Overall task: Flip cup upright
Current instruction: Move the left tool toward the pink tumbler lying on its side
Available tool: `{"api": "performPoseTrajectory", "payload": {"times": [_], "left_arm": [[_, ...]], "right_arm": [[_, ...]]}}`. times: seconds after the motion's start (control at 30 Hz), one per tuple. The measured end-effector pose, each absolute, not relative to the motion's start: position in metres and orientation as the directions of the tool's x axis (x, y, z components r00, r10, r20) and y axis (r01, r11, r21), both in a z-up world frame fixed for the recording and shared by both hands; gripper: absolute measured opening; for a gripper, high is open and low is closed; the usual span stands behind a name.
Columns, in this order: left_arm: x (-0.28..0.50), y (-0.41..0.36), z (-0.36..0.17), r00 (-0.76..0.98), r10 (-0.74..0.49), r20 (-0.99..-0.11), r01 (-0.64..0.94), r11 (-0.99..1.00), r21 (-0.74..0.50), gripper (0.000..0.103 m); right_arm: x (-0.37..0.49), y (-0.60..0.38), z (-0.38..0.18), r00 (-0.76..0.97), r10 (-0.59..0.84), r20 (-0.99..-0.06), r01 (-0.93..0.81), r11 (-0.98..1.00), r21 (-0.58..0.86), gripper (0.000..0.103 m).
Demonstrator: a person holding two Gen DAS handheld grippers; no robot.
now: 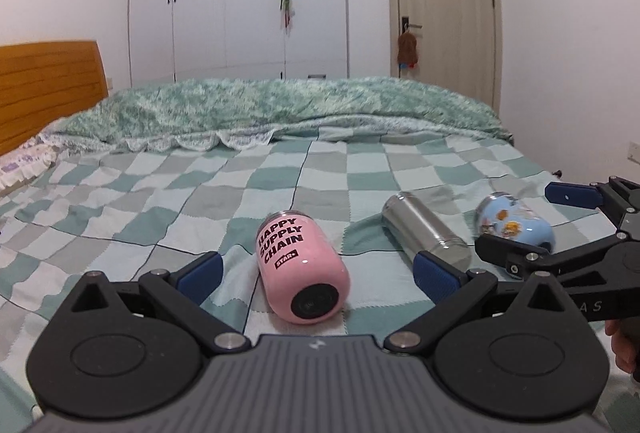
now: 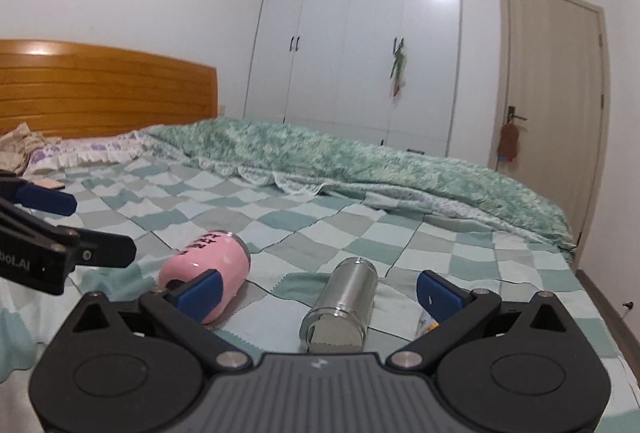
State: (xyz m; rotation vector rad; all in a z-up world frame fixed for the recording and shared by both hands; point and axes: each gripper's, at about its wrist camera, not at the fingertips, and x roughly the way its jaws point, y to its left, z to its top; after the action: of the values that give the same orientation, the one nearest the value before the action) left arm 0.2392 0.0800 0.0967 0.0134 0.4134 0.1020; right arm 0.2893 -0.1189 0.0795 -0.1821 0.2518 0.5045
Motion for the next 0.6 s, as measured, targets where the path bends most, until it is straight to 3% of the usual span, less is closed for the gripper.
{"api": "performPoseTrajectory", "payload": {"times": [0.37,0.6], "left_arm": [[0.318,0.101,0.083,0.867,0.14,-0.479,-0.145,0.989,0.027,0.103],[0.359,0.114,0.072,0.813,0.185,-0.553,-0.21,0.978,0.018,0.103]], "right_arm": [[0.389,-0.084,0.072,0.774,0.492,-0.399,-0.575,0.81,-0.116,0.103],[0.42,-0.062,0.062,0.749,0.486,-0.45,-0.614,0.764,-0.197,0.103]]}}
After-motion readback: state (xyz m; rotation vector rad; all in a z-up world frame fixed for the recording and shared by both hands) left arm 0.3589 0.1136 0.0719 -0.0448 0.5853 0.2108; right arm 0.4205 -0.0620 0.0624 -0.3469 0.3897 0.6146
